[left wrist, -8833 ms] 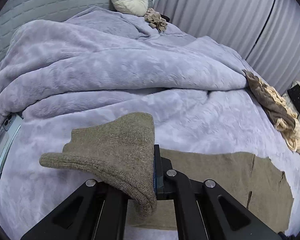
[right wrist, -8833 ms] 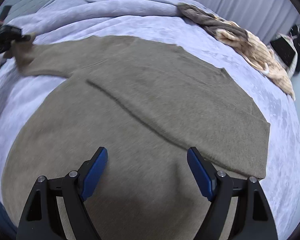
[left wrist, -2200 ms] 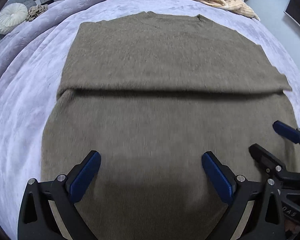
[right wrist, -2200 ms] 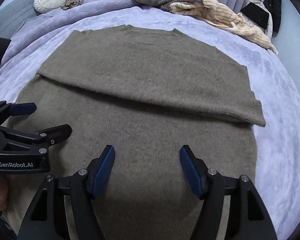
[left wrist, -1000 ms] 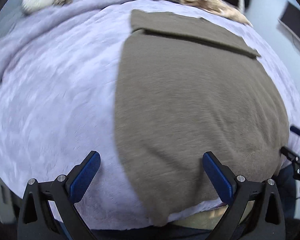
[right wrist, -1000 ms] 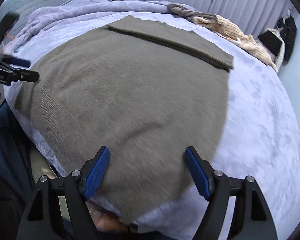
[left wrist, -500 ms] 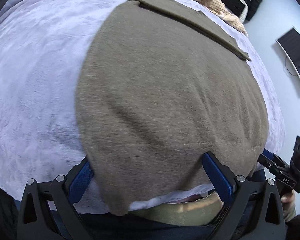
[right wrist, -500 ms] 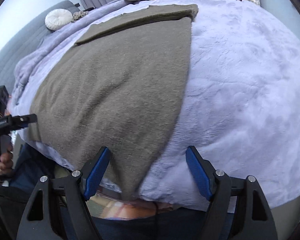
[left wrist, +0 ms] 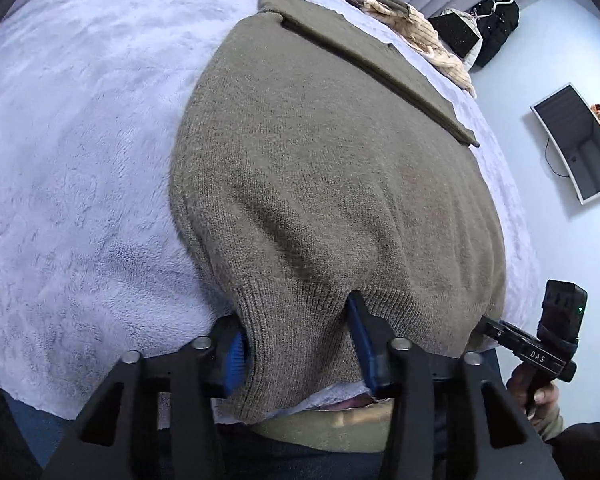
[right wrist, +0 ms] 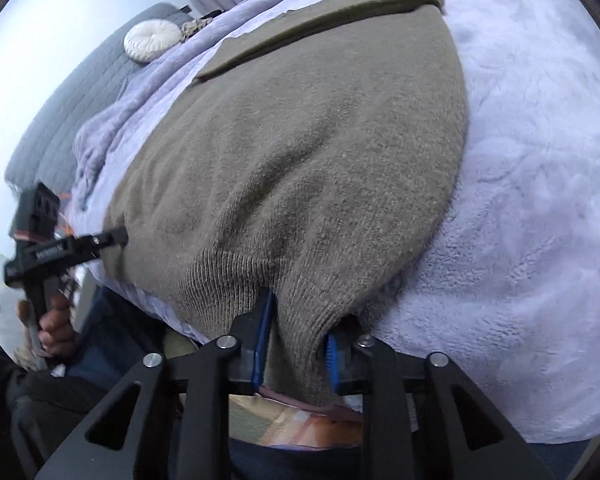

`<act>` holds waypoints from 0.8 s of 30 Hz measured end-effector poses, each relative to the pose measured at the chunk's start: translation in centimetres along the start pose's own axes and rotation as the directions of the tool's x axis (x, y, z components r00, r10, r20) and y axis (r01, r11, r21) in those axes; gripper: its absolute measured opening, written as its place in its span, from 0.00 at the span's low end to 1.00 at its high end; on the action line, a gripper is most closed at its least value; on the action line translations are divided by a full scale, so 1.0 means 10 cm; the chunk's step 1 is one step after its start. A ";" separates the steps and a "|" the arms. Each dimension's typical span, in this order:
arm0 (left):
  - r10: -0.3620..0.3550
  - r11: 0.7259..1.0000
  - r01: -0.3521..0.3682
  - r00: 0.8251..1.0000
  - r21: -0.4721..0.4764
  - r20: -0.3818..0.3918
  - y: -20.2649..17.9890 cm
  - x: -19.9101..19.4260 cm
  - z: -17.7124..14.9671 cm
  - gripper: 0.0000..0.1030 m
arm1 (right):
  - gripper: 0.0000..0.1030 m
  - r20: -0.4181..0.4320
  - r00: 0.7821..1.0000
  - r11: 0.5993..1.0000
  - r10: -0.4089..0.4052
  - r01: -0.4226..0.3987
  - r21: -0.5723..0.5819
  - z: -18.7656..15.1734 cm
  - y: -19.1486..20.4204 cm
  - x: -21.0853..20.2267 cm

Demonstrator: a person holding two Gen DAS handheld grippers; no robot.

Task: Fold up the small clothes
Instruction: 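Grasp the sweater's ribbed hem with the left tool, then lift the hem with the left tool and carry it toward the collar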

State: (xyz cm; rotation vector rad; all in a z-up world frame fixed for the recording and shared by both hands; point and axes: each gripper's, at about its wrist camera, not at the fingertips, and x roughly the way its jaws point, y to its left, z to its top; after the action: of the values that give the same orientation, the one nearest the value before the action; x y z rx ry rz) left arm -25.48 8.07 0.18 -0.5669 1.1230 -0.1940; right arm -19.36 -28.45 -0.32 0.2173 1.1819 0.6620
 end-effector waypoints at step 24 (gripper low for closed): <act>-0.119 0.986 0.091 0.971 0.140 0.208 -0.42 -0.60 0.22 0.14 | 0.11 0.228 0.965 0.991 0.133 -0.125 -0.049 0.33 0.21 -0.78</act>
State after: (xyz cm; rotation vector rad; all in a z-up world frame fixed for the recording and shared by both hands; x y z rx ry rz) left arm -25.60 7.80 7.79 -0.5182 0.8636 -0.2885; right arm -18.83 -30.68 8.07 0.3359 0.9379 0.7494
